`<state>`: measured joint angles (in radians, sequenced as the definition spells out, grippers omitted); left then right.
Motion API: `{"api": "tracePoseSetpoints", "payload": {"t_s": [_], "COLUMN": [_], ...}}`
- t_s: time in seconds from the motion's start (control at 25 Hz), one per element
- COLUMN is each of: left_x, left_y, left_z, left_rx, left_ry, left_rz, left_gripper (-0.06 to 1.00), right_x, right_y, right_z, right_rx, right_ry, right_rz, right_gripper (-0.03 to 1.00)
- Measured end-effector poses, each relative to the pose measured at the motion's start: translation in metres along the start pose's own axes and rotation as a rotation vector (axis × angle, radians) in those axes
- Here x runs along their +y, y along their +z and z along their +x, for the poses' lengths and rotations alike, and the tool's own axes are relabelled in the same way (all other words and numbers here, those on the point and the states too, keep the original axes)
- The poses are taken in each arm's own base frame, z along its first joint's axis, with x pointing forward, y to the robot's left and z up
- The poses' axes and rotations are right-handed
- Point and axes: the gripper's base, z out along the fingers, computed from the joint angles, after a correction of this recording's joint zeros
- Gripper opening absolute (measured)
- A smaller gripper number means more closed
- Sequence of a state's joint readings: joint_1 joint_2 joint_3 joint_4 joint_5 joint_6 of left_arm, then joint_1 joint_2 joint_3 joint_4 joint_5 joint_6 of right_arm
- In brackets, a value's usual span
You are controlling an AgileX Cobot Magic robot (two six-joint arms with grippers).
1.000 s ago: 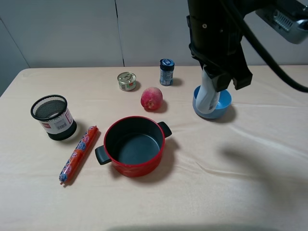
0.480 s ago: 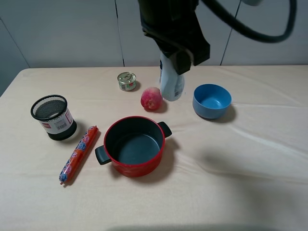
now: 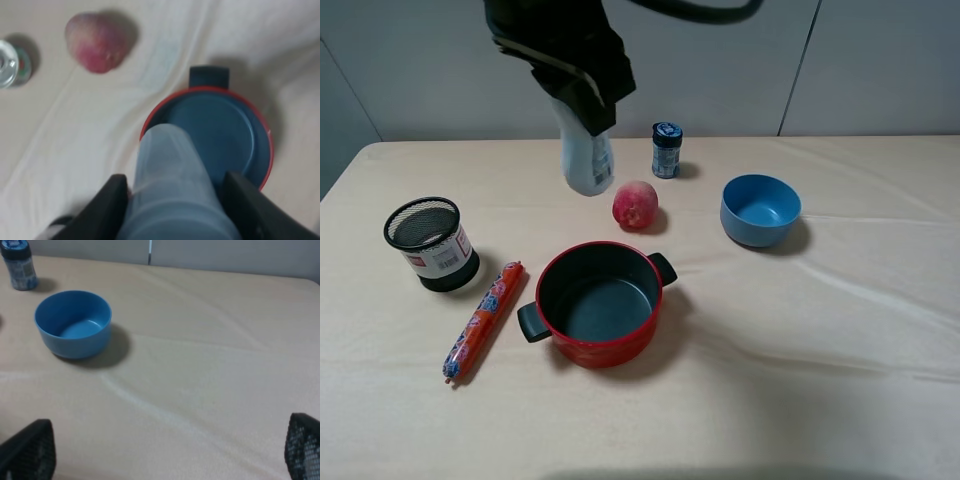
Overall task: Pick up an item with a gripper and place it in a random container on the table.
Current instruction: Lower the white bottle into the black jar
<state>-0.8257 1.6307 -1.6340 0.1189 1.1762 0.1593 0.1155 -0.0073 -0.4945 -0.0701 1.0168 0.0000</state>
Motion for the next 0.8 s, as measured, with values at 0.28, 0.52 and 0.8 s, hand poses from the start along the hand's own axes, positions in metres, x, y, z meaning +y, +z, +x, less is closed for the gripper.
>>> {"api": "tracePoseSetpoints", "payload": {"t_s": [0.28,0.52,0.8], "left_x": [0.024,0.042,0.058], "left_y": [-0.01,-0.017,-0.022], "left_z": [0.038,0.078,0.121], "left_rx": [0.029,0.057,0.087], "left_ry": [-0.104,-0.208,-0.327], "left_rz": [-0.028,-0.057,-0.095], "left_gripper": [0.44,0.44,0.44], "right_x": [0.0,0.0,0.0], "right_y": [0.0,0.0,0.0], "right_z": [0.0,0.0,0.0], "right_rx": [0.0,0.0,0.0], "right_ry": [0.0,0.0,0.0], "right_rz": [0.0,0.0,0.0], "right_gripper": [0.69,0.69,0.69]}}
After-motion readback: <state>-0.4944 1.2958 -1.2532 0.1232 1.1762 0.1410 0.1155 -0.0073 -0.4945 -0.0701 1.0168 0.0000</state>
